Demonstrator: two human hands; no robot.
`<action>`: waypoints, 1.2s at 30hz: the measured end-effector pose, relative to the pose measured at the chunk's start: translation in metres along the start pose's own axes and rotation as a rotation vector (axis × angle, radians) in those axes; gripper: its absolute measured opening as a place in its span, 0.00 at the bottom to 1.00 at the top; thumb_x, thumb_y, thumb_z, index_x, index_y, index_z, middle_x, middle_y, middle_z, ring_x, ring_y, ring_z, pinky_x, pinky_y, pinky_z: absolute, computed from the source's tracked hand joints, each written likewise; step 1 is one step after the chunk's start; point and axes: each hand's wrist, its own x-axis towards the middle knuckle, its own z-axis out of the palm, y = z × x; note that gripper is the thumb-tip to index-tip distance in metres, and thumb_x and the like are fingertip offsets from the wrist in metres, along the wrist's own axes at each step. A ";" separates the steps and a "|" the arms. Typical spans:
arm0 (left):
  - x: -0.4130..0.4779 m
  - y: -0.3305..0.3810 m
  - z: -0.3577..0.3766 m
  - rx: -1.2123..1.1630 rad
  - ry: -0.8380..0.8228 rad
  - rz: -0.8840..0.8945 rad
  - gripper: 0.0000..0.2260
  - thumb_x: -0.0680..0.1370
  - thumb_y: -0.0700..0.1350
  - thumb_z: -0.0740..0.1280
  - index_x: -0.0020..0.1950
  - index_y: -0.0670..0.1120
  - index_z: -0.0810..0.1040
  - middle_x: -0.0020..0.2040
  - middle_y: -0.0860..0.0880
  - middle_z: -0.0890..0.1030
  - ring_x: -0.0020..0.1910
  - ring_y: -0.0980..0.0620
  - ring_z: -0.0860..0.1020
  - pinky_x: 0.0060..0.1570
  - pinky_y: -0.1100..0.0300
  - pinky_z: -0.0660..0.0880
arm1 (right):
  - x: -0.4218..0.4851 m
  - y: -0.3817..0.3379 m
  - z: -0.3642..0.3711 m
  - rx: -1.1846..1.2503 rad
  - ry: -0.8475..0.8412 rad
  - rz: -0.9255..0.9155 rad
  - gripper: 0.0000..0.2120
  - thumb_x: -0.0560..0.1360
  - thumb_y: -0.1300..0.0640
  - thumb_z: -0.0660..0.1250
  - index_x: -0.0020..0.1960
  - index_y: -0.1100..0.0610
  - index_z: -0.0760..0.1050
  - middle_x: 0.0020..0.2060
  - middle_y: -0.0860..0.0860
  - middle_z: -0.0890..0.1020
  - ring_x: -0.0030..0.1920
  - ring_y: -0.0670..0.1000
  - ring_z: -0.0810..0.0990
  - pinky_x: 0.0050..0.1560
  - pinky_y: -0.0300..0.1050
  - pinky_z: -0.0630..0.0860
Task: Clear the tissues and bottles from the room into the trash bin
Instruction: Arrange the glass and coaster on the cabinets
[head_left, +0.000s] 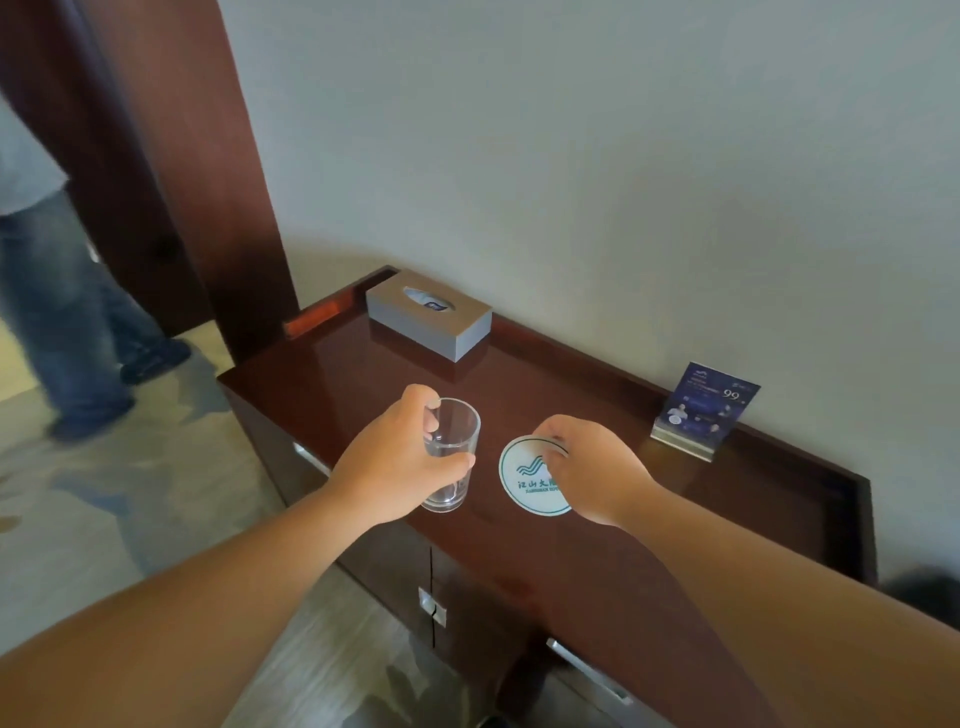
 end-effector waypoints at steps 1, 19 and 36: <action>0.012 0.000 0.004 0.001 -0.012 0.005 0.29 0.70 0.59 0.72 0.65 0.52 0.64 0.53 0.57 0.73 0.52 0.56 0.76 0.48 0.60 0.72 | 0.011 0.006 -0.001 0.009 0.004 0.015 0.13 0.78 0.59 0.58 0.58 0.47 0.75 0.52 0.47 0.80 0.48 0.48 0.78 0.34 0.35 0.70; 0.209 0.014 0.073 0.019 -0.193 0.069 0.30 0.70 0.58 0.71 0.67 0.52 0.64 0.54 0.58 0.72 0.54 0.58 0.74 0.52 0.59 0.71 | 0.164 0.099 -0.020 0.170 0.027 0.201 0.13 0.75 0.61 0.58 0.53 0.47 0.76 0.47 0.47 0.81 0.47 0.50 0.78 0.40 0.43 0.75; 0.320 -0.006 0.126 -0.035 -0.450 0.327 0.28 0.69 0.58 0.72 0.64 0.54 0.65 0.53 0.59 0.74 0.53 0.58 0.75 0.48 0.60 0.71 | 0.196 0.139 0.004 0.264 0.166 0.677 0.13 0.76 0.62 0.57 0.51 0.45 0.74 0.47 0.46 0.81 0.46 0.50 0.79 0.36 0.42 0.74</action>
